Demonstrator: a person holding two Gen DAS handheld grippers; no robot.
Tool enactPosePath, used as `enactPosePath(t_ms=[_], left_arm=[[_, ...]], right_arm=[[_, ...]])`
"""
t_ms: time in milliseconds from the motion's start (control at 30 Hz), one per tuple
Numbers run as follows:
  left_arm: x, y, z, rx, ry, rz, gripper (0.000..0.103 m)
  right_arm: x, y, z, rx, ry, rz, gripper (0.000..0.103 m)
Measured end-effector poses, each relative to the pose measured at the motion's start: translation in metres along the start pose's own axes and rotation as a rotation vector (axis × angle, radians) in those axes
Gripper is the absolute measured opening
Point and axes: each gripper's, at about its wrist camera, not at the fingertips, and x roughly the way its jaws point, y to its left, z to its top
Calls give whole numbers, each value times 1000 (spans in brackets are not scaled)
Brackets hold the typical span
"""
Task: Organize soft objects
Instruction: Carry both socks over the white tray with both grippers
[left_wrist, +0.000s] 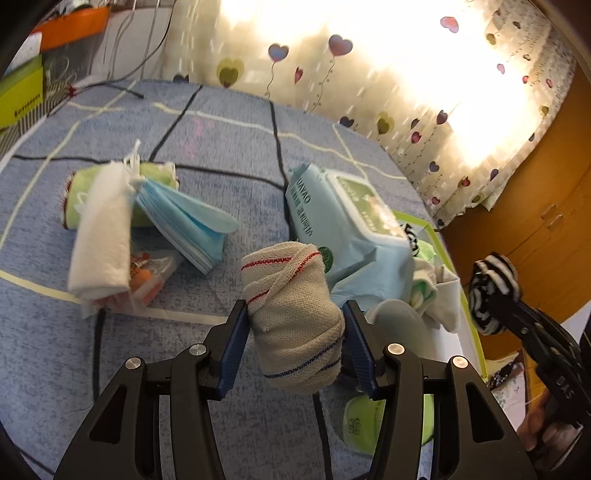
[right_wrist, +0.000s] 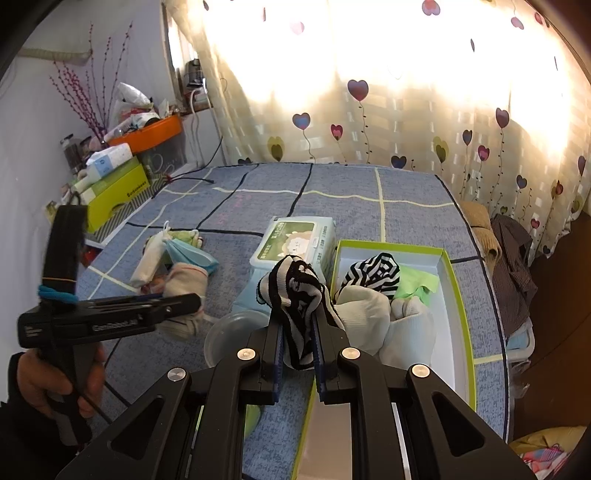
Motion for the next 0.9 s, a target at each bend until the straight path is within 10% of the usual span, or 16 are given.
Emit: enactPosePath(t_ms=[900], left_arm=[[-50,-95,-9,202,-99,-54,52]], right_arm=[[-54,-32,-27,66,-84,-24,13]])
